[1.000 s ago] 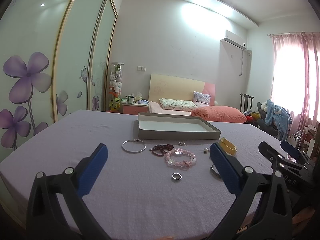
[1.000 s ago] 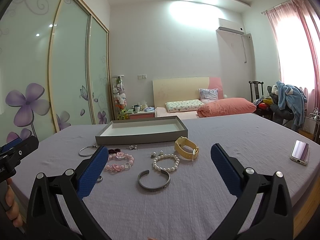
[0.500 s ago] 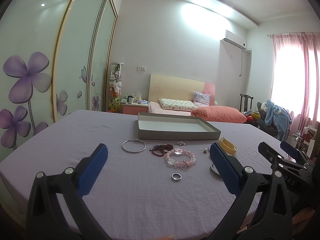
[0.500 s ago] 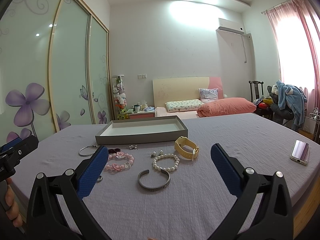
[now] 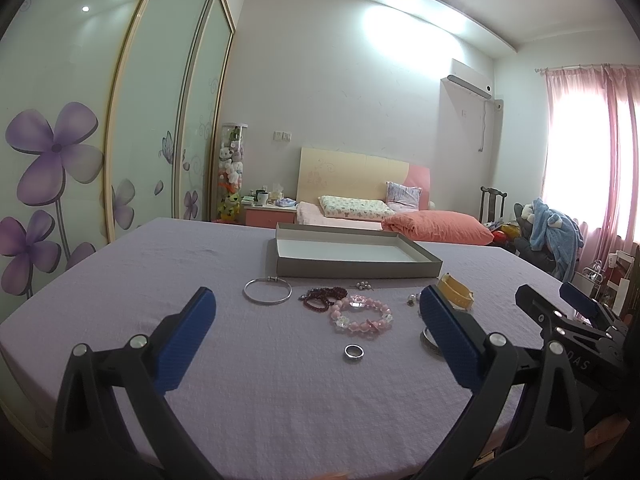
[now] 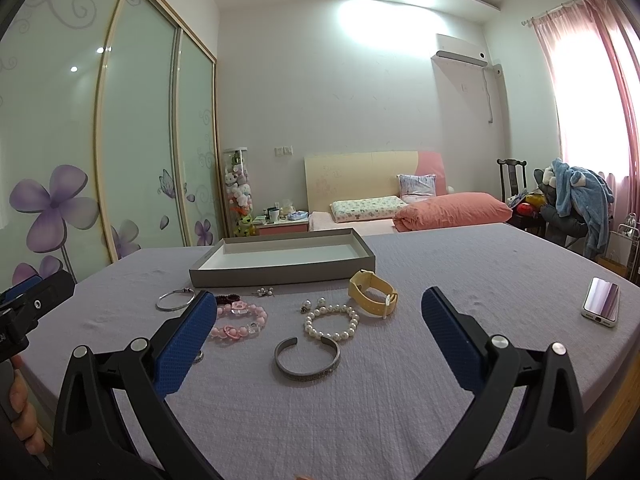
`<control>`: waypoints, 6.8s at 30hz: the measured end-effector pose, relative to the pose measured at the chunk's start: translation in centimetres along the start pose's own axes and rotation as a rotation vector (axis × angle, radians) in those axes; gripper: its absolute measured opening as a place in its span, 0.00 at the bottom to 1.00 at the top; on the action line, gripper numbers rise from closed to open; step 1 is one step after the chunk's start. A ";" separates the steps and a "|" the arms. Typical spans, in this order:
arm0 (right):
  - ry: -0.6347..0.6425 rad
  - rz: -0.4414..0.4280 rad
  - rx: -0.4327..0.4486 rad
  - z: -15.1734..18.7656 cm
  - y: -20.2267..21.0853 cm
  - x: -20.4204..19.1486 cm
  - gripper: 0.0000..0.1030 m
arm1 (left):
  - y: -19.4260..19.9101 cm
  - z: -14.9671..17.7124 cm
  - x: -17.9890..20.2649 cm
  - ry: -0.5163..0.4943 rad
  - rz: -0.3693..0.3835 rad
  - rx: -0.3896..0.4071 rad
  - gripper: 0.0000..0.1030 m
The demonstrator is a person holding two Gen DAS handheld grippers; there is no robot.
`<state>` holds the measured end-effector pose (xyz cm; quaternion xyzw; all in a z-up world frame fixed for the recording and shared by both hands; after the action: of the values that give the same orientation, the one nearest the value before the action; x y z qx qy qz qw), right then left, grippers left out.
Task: Organize jewelry
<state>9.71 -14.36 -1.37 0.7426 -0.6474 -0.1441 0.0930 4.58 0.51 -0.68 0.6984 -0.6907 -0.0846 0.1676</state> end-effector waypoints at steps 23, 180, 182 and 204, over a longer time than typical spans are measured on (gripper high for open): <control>0.018 0.058 -0.620 4.6 -11.9 -0.8 0.98 | -10.1 2.6 -2.2 0.046 0.007 -0.354 0.96; -0.011 -0.093 -0.407 -8.6 -23.7 1.4 0.79 | -25.1 -7.1 -4.1 0.040 -0.033 -0.354 0.43; 0.006 -0.096 -0.376 -8.4 -21.9 1.4 0.79 | -23.7 -6.8 -4.2 0.045 -0.028 -0.339 0.45; 0.027 -0.114 -0.498 0.6 -14.6 1.3 0.84 | -13.5 -1.9 -4.7 0.036 -0.029 -0.251 0.72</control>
<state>23.27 -13.54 -6.81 0.7337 -0.5479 -0.2945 0.2734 17.71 5.29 -4.13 0.6833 -0.6614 -0.1603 0.2645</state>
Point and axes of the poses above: each gripper's, at about its wrist camera, not at the fingertips, and y roughly against the way its jaws point, x to its right, z to its underside, the point moved 5 cm from there along -y, roughly the way its jaws point, and after that the axes turned 6 degrees about -x, right-handed, at the moved point
